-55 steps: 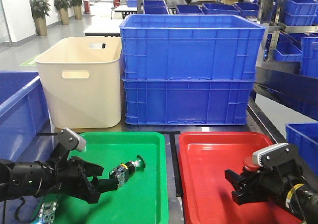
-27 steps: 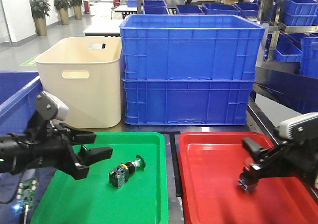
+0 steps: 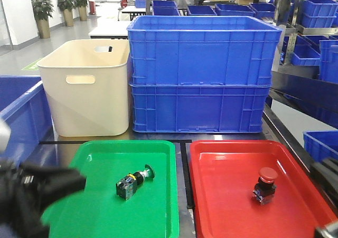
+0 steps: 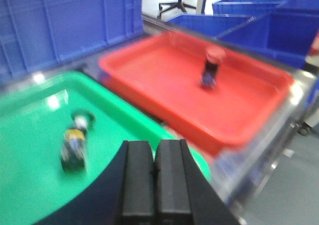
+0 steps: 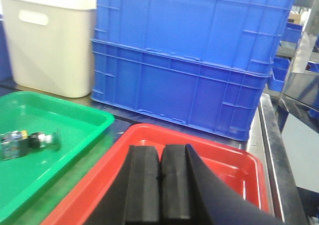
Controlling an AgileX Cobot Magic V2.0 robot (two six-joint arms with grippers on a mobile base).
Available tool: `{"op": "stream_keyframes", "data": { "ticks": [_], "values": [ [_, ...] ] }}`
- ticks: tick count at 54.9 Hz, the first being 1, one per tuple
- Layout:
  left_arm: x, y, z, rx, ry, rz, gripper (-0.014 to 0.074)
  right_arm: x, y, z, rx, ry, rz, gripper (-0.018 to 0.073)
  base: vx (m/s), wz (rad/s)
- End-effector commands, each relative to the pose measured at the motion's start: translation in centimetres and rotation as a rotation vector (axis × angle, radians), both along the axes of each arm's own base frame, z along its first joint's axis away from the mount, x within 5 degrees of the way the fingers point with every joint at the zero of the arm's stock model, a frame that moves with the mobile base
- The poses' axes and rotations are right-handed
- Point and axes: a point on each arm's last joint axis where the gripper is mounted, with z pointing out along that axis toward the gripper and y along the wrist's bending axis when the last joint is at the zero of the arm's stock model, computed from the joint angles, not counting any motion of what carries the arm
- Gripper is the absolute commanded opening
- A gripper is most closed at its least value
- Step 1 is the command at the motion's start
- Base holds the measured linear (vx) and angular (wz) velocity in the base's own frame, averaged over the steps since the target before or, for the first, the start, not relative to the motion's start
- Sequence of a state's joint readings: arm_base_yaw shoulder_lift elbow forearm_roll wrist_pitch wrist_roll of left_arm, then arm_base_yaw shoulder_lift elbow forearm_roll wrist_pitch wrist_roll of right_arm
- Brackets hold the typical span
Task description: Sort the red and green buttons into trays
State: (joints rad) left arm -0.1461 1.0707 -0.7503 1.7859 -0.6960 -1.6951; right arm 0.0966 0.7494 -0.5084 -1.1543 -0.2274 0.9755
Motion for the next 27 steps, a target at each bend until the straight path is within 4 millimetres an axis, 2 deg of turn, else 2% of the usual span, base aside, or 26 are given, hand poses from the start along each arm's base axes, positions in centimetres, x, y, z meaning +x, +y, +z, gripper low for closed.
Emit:
{"op": "stream_keyframes", "data": {
  "ticks": [1, 6, 9, 18, 27],
  "values": [
    [-2.1, 0.5, -0.3, -0.006, -0.021, 0.027, -0.0001, -2.0, 0.2, 0.7, 0.033, -0.073, 0.043, -0.0012, 0.0, 0.0],
    [-4.1, 1.0, -1.9, 0.002, -0.014, 0.057, 0.0001, -3.5, 0.1, 0.5, 0.038, -0.114, 0.044, -0.0012, 0.0, 0.0],
    [-4.9, 1.2, -2.0, 0.001, -0.033, 0.069, 0.0001, -4.1, 0.0, 0.5, 0.04, -0.132, 0.044, -0.0011, 0.0, 0.0],
    [-7.2, 1.2, -1.1, -0.024, -0.102, 0.02, 0.0001, -5.2, -0.1, 0.9, 0.043, -0.18, 0.041, -0.0008, 0.0, 0.0],
    [-7.8, 1.1, -0.7, -0.03, -0.127, 0.004, 0.0001, -5.2, -0.1, 0.9, 0.043, -0.182, 0.041, -0.0008, 0.0, 0.0]
  ]
}}
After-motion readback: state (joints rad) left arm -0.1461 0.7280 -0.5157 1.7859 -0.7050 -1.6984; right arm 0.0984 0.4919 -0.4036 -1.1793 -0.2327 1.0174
